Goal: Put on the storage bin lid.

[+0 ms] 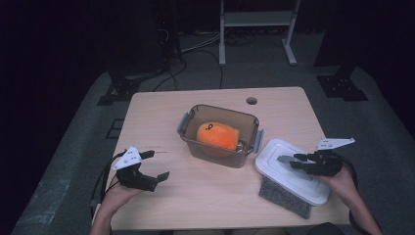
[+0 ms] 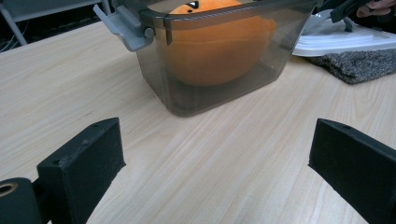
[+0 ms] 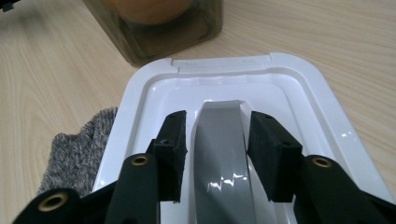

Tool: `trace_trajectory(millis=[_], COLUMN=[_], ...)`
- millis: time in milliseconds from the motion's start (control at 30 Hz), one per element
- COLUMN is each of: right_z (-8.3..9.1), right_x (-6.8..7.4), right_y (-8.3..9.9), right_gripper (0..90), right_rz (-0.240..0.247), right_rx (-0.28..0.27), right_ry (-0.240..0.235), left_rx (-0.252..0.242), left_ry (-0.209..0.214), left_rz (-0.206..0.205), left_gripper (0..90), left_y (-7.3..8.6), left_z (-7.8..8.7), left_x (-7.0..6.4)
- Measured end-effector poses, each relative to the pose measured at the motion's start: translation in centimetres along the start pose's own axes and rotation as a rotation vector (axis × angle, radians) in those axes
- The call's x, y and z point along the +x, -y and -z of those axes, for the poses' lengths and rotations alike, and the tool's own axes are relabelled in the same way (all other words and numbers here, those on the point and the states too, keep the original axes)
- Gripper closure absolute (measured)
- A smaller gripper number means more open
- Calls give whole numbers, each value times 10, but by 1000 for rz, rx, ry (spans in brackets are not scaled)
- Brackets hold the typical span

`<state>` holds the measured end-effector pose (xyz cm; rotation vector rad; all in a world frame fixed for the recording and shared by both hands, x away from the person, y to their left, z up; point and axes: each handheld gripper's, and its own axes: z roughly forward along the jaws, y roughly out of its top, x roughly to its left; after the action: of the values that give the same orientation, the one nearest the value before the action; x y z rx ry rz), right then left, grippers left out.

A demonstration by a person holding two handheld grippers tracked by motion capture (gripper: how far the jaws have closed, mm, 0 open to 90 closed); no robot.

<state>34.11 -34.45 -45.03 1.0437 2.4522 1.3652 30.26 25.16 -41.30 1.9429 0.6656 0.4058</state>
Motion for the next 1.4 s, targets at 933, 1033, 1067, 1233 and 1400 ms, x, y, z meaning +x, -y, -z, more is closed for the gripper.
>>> trace_trajectory(millis=[933,1033,1067,1233,1400], right_z=[1,3,3,7,14], right_x=[1,1,1,1,2], right_y=[3,3,3,2,-1], right_gripper=[656,657,657,658,659], right_rz=[6,4,4,1,6], right_rx=[-19,-23,-22,-27,-38], right_ry=[8,9,8,9,8], left_rx=[-4,-4,-4,-4,-4], left_ry=[1,1,1,1,2], left_rz=[5,7,7,8,8], left_gripper=[25,25,24,24,24], left_y=[0,0,0,0,0], left_z=[1,1,1,1,1], left_x=[1,1,1,1,0])
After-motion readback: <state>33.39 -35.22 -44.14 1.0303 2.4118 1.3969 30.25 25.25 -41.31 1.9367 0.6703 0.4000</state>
